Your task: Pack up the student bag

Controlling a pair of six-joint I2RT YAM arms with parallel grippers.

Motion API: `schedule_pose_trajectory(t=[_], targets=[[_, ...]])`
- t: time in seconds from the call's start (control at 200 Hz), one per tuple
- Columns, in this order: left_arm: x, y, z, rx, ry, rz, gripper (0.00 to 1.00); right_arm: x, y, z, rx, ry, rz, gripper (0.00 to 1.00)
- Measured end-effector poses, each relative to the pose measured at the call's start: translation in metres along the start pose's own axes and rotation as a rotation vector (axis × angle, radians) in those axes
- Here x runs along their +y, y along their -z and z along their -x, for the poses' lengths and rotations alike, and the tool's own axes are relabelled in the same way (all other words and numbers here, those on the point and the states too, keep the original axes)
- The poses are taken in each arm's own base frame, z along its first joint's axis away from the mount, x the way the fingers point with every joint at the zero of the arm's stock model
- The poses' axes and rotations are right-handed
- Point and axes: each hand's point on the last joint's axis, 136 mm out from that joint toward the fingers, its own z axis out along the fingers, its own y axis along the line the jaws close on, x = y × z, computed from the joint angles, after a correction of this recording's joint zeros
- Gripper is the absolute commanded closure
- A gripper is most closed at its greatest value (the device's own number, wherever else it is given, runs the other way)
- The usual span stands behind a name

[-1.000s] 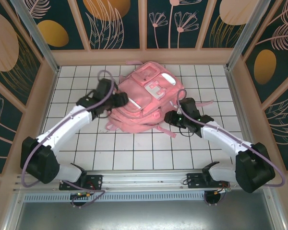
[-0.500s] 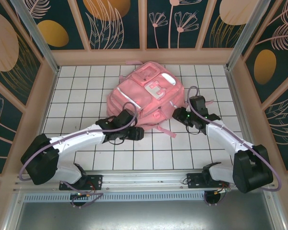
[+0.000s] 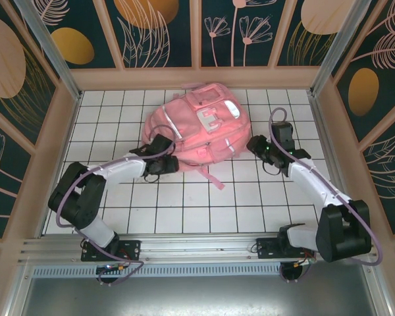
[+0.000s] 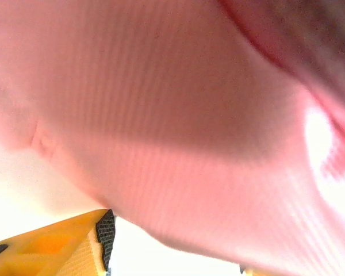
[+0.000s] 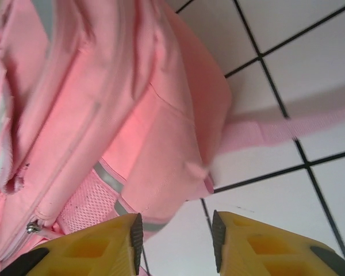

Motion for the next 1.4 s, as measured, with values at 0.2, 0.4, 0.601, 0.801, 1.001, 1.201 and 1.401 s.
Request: schedule_pose_trajectory(t=[0.2, 0.4, 0.601, 0.801, 1.001, 1.201, 1.401], targets=[[-0.044, 0.037, -0.010, -0.061, -0.101, -0.194, 0.38, 0.006, -0.004, -0.010, 0.056, -0.001, 0.046, 0.63], [-0.082, 0.046, -0.058, -0.043, -0.137, -0.444, 0.33, 0.004, -0.007, -0.024, 0.106, -0.007, 0.071, 0.64], [-0.085, 0.033, -0.078, -0.015, -0.077, -0.560, 0.31, 0.005, -0.008, -0.028, 0.119, -0.008, 0.085, 0.65], [-0.115, 0.038, -0.073, -0.028, -0.068, -0.726, 0.34, 0.003, -0.007, -0.032, 0.127, -0.009, 0.087, 0.66], [-0.123, 0.028, -0.075, -0.005, -0.056, -0.760, 0.35, 0.007, -0.001, -0.029, 0.112, -0.003, 0.100, 0.67], [-0.129, 0.022, -0.074, 0.001, -0.052, -0.781, 0.36, 0.007, -0.001, -0.029, 0.111, -0.002, 0.102, 0.67], [-0.137, 0.014, -0.070, -0.005, -0.043, -0.794, 0.37, 0.007, -0.001, -0.029, 0.110, 0.004, 0.102, 0.67]])
